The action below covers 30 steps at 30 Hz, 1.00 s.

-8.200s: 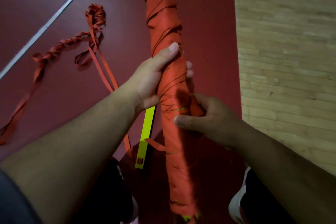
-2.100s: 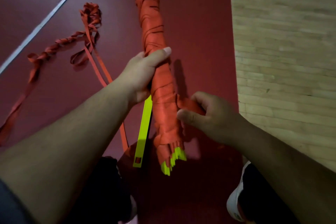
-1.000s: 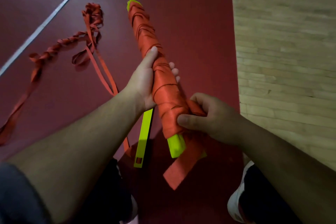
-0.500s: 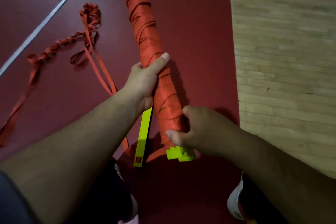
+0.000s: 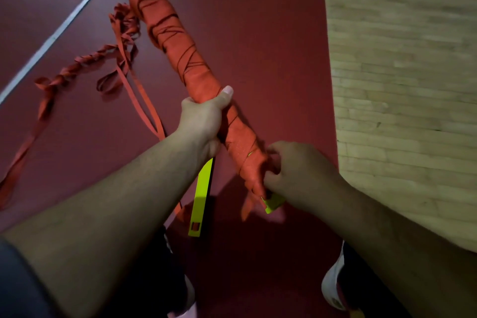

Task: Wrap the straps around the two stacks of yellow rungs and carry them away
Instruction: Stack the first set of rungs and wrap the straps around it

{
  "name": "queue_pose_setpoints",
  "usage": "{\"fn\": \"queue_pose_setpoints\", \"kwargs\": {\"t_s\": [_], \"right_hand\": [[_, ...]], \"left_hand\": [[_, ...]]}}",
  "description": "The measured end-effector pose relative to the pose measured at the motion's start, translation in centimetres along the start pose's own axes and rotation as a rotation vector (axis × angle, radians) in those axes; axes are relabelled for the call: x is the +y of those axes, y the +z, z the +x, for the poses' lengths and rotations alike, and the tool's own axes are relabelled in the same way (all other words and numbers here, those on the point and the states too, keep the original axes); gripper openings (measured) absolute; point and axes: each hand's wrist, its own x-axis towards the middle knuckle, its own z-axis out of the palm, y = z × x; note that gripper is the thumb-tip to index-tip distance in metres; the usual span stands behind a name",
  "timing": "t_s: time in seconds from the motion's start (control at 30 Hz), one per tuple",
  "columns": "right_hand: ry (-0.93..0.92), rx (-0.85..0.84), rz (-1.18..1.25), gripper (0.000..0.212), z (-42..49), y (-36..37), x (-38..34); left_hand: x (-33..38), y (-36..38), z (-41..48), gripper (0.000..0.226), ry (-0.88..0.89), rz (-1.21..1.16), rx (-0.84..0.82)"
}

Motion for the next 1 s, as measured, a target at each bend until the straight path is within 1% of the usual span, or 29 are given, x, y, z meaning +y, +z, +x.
{"fn": "queue_pose_setpoints", "kwargs": {"t_s": [0.03, 0.07, 0.13, 0.17, 0.23, 0.3, 0.4, 0.47, 0.5, 0.57, 0.63, 0.7, 0.83, 0.93, 1.0], "right_hand": [[0.009, 0.03, 0.024, 0.041, -0.1, -0.1, -0.2], [0.022, 0.051, 0.076, 0.042, -0.1, -0.3, -0.3], [0.063, 0.05, 0.282, 0.037, 0.5, -0.7, 0.1], [0.087, 0.019, 0.404, 0.035, 0.8, -0.7, 0.4], [0.116, -0.052, 0.602, 0.033, 1.2, -0.7, 1.1], [0.085, -0.077, 0.687, 0.037, 1.3, -0.5, 1.6], [0.063, -0.058, 0.694, 0.048, 1.6, -0.1, 1.9], [0.069, -0.055, 0.697, 0.052, 1.8, 0.2, 2.0], [0.062, -0.053, 0.684, 0.052, 1.9, 0.3, 2.0], [0.037, -0.057, 0.647, 0.054, 1.8, 0.5, 1.9], [0.016, -0.093, 0.62, 0.065, 1.6, 0.6, 1.6], [-0.01, -0.143, 0.582, 0.078, 1.3, 0.6, 1.1], [-0.04, -0.175, 0.503, 0.082, 1.0, 0.7, 0.7], [0.003, -0.217, 0.439, 0.09, 0.8, 0.8, 0.5], [0.049, -0.21, 0.431, 0.09, 0.6, 1.0, 0.2]], "left_hand": [[0.1, 0.0, 0.1, 0.053, 0.002, -0.01, 0.002], [0.3, -0.1, 0.2, 0.044, 0.008, -0.014, 0.005], [0.9, -0.2, 0.3, 0.021, 0.013, -0.017, 0.003], [1.1, -0.2, 0.3, 0.016, 0.008, -0.022, 0.003], [1.6, -0.4, 0.3, 0.013, -0.01, -0.033, -0.001], [1.9, -0.5, 0.4, 0.016, -0.032, -0.052, -0.014], [2.2, -0.7, 0.3, 0.031, -0.056, -0.074, -0.012], [2.4, -0.7, 0.2, 0.037, -0.059, -0.078, -0.01], [2.5, -0.7, 0.1, 0.036, -0.06, -0.079, -0.014], [2.8, -0.7, 0.0, 0.026, -0.068, -0.079, -0.024], [3.1, -0.7, -0.1, 0.019, -0.078, -0.09, -0.027], [3.2, -0.6, -0.1, 0.02, -0.077, -0.104, -0.02], [2.8, -0.5, -0.2, 0.023, -0.068, -0.095, 0.018], [2.3, -0.2, -0.5, 0.019, -0.072, -0.077, 0.027], [2.0, 0.1, -0.7, 0.02, -0.064, -0.061, 0.045]]}}
